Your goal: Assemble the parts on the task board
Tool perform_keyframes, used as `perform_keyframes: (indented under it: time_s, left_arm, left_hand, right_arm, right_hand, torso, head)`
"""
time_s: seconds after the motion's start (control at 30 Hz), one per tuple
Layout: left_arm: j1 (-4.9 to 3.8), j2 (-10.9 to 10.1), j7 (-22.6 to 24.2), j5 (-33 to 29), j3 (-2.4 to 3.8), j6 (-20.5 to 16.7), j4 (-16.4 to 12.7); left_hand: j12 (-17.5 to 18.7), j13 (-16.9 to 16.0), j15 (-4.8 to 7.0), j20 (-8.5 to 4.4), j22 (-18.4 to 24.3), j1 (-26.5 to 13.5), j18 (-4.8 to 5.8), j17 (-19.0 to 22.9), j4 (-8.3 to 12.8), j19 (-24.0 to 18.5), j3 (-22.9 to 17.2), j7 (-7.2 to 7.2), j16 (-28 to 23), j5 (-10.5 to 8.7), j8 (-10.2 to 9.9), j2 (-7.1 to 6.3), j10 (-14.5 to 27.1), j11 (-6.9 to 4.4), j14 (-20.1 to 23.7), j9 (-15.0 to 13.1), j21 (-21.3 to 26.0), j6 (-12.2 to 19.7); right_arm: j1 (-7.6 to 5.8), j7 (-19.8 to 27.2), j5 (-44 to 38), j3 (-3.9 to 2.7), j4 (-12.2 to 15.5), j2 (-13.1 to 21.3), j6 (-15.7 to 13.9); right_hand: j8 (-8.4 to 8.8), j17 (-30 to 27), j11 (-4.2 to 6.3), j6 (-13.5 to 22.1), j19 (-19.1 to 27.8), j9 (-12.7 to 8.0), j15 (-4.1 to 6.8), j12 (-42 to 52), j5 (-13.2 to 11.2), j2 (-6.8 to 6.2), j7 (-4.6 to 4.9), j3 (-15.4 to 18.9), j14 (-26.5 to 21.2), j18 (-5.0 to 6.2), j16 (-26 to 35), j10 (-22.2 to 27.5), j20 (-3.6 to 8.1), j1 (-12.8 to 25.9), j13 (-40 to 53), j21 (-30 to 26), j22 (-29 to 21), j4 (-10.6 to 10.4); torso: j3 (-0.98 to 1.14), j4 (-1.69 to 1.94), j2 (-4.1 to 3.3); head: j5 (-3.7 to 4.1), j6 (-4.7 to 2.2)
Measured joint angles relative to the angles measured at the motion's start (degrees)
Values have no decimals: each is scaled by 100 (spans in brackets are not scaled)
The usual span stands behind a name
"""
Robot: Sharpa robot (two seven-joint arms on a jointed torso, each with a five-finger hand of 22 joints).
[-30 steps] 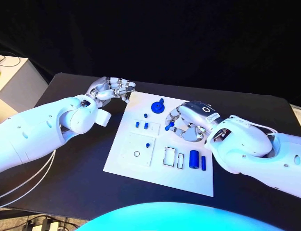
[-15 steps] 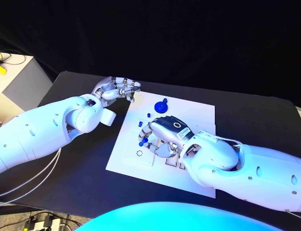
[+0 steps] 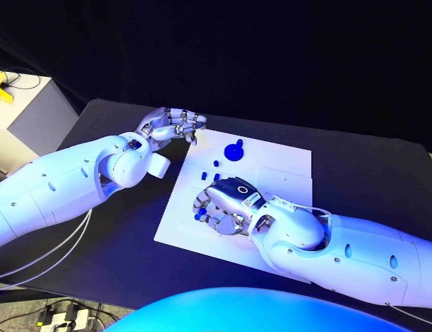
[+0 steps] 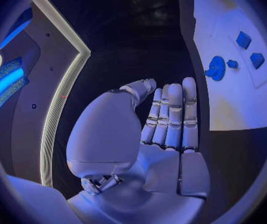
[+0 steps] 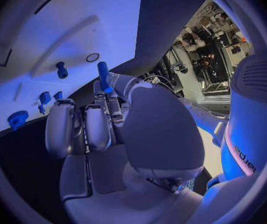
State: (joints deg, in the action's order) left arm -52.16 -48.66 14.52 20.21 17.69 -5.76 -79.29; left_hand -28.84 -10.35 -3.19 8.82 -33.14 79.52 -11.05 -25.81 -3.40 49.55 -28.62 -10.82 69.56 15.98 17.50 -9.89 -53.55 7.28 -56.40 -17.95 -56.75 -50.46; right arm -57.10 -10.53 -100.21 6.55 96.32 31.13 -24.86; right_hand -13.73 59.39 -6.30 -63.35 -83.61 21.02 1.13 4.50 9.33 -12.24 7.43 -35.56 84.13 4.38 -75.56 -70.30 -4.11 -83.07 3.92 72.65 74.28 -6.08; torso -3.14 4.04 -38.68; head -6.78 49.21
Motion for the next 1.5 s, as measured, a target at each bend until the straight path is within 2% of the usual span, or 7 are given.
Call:
perform_keyframes:
  time_s: [0.53,1.17,1.5]
  left_arm:
    - [0,-3,-6,-1,0,18,10]
    - [0,-24,-18,-1,0,37,14]
    - [1,-36,-27,0,0,43,9]
  left_hand:
    - [0,0,-22,0,12,0,-1,0,-25,0,25,0,0,0,0,0,0,0,22,1,27,0]
    - [1,4,-22,0,12,0,0,0,-24,0,24,0,0,0,0,0,0,0,22,3,27,0]
    - [1,4,-22,0,24,0,0,0,-24,0,24,-21,0,0,29,0,42,-1,22,3,27,21]
  right_arm:
    - [20,-75,-237,22,-71,-18,139]
    - [41,-210,-519,23,-49,18,147]
    - [37,-213,-563,16,-68,7,321]
  right_hand:
    - [3,9,0,29,0,7,0,-36,-3,2,11,0,0,1,0,0,0,59,119,0,6,1]
    - [12,22,1,31,0,12,0,-21,21,3,10,-16,0,1,0,1,0,57,117,0,24,17]
    - [12,21,1,40,0,33,0,-25,19,4,1,-13,0,1,0,1,0,58,119,0,23,19]
  torso:
    - [7,-3,-3]
    - [2,-3,-1]
    - [-1,-4,-1]
  head:
    - [-12,39]
    - [-25,45]
    - [-22,59]
